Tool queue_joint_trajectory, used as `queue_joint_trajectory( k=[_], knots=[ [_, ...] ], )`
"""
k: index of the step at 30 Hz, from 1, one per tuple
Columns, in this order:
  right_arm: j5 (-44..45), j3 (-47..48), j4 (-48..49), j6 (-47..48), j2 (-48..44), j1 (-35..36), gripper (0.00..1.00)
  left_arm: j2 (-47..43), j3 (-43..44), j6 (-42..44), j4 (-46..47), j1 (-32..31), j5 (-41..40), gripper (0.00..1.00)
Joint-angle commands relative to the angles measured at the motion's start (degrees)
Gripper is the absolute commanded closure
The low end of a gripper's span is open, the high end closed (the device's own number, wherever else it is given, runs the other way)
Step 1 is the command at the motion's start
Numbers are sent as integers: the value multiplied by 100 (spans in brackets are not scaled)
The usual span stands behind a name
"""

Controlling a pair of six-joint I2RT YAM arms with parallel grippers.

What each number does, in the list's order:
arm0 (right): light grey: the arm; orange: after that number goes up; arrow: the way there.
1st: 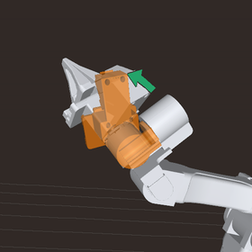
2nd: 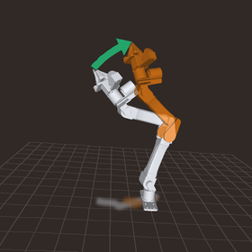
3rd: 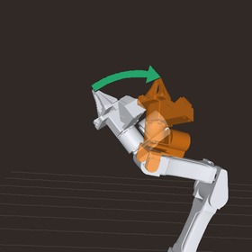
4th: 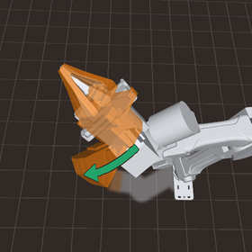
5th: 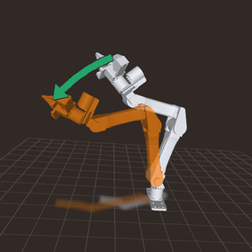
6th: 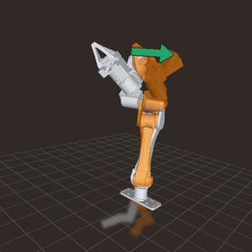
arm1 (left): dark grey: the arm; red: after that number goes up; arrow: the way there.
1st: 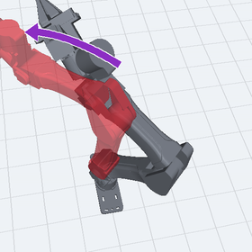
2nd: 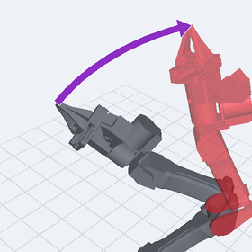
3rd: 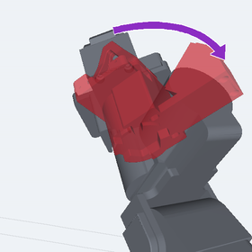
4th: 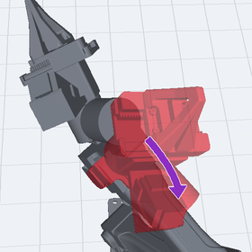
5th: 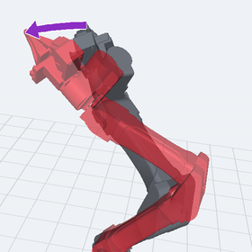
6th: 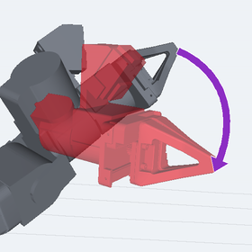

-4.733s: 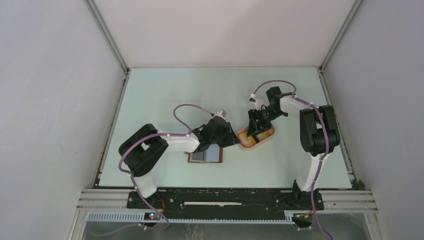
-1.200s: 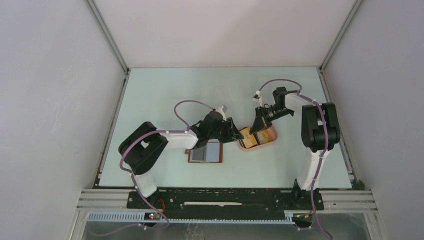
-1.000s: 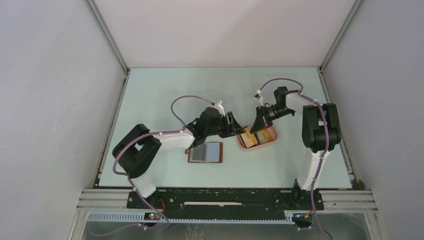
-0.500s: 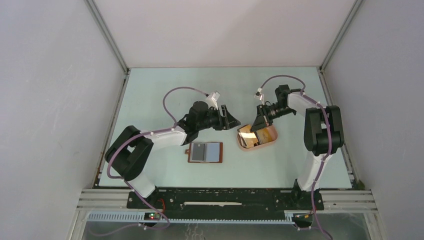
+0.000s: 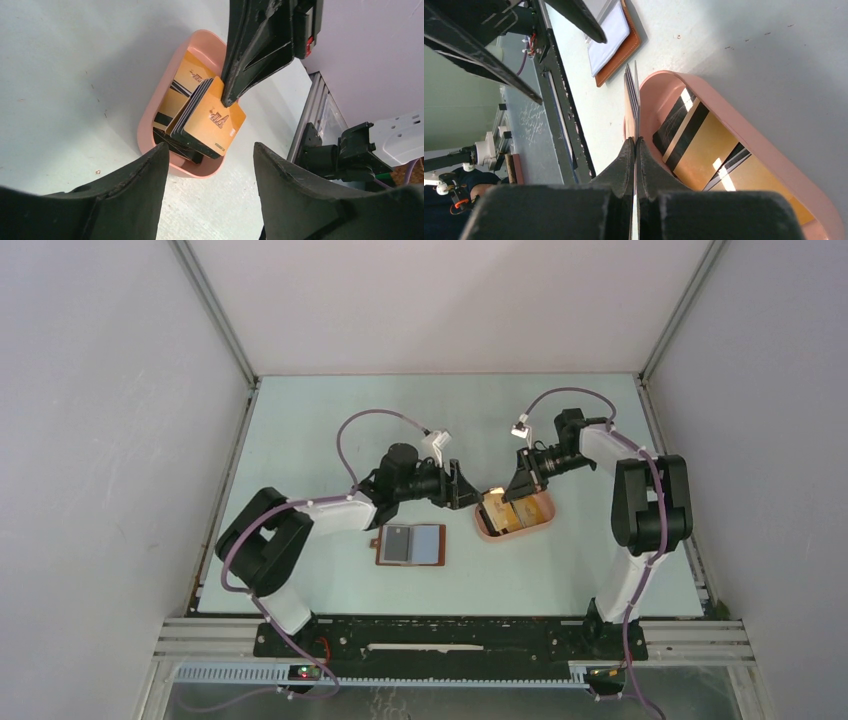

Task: Put the credit cards into the card holder
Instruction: Pick up the credit card from the storage box.

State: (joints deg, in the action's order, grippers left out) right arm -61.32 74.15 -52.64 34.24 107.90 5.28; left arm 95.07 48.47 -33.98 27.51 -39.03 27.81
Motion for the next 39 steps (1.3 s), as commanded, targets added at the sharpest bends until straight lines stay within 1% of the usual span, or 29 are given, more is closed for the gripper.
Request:
queue_joint_trajectory(
  k=[1, 11, 16, 20, 25, 30, 35, 37, 39],
  knots=[
    [-364, -21, -132, 276, -361, -77, 100, 206, 168, 24, 414, 57, 308, 32],
    [-593, -23, -285, 469, -416, -141, 100, 696, 256, -607, 1054, 164, 587, 29],
    [-685, -22, -325, 504, -426, -165, 100, 971, 282, -971, 1472, 159, 748, 29],
    [-747, -23, -345, 505, -420, -168, 100, 1195, 259, -1305, 2006, 131, 879, 29],
    [-771, -22, -348, 488, -385, -167, 100, 1363, 303, -1519, 2336, 55, 998, 31],
    [-776, 8, -402, 509, -313, -167, 100, 1539, 349, -1741, 2590, 22, 1087, 39],
    [-794, 54, -491, 542, -220, -167, 100, 1677, 472, -1842, 2667, -28, 1201, 53],
    [-786, 61, -483, 525, -202, -167, 100, 1715, 507, -1870, 2708, -42, 1237, 60],
    [-777, 61, -483, 502, -184, -167, 100, 1761, 538, -1911, 2751, -39, 1271, 70]
  ],
)
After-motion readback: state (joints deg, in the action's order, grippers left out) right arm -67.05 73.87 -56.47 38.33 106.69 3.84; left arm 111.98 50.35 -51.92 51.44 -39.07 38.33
